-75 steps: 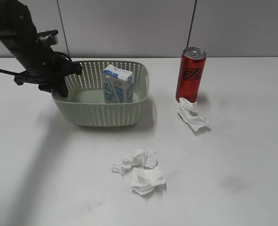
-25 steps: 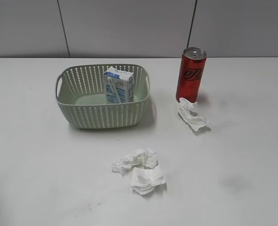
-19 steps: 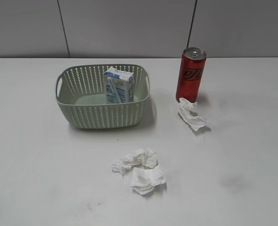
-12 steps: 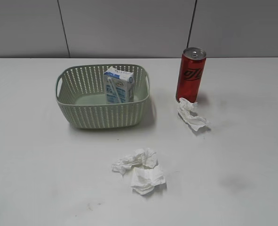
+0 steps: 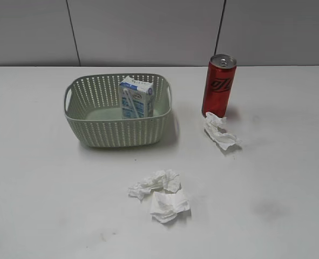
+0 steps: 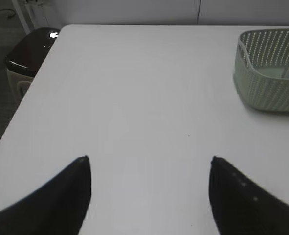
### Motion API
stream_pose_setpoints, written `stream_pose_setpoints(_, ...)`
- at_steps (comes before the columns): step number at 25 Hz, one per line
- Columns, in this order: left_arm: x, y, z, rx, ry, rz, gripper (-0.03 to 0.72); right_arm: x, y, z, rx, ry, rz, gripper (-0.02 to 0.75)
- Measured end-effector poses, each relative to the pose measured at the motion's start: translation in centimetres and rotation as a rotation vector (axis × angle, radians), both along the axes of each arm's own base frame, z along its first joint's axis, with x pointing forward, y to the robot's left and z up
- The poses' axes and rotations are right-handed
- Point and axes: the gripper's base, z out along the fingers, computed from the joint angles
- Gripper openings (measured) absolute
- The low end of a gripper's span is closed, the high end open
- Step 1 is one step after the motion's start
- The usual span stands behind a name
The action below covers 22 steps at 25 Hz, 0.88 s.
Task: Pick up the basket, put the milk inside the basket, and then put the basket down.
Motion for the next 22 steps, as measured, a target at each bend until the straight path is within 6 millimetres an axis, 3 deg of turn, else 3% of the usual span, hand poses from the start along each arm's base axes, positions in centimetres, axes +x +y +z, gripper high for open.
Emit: stream_pose_setpoints(22,0.16,0.1,-0.06,0.011,-0.01,0.008,0.546,-0.01,0.01,0.0,0.002,0.0,0.001,0.591)
